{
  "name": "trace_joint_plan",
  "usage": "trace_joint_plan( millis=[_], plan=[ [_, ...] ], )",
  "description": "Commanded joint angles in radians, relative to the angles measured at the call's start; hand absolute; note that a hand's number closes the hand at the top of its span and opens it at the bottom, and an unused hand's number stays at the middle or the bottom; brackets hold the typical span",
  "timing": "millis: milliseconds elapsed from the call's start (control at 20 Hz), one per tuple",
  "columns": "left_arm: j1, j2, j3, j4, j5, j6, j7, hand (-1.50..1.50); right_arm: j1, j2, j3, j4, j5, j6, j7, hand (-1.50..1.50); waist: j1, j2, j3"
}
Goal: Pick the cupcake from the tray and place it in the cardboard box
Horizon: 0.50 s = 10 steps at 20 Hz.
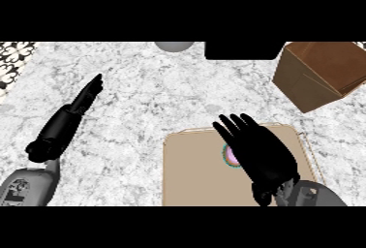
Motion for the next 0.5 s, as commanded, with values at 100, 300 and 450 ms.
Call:
trace_joint_plan(
  millis=[100,300,450],
  plan=[
    [0.039,-0.022,0.025,0.006,-0.027,-0.023,-0.049,0.00,0.099,-0.026,0.003,0.023,0.070,-0.054,-0.123,-1.50,-0.003,0.000,0.000],
    [0.027,-0.001,0.071,-0.014,0.003,-0.085,0.003,0.00,0.001,0.070,-0.040,0.161,0.099,-0.041,-0.149,-1.50,0.002,0.000,0.000],
    [-0.050,-0.037,0.071,0.053,-0.056,-0.043,-0.003,0.00,0.073,0.054,-0.024,0.081,0.154,-0.032,-0.122,-1.50,-0.004,0.000,0.000]
  ],
)
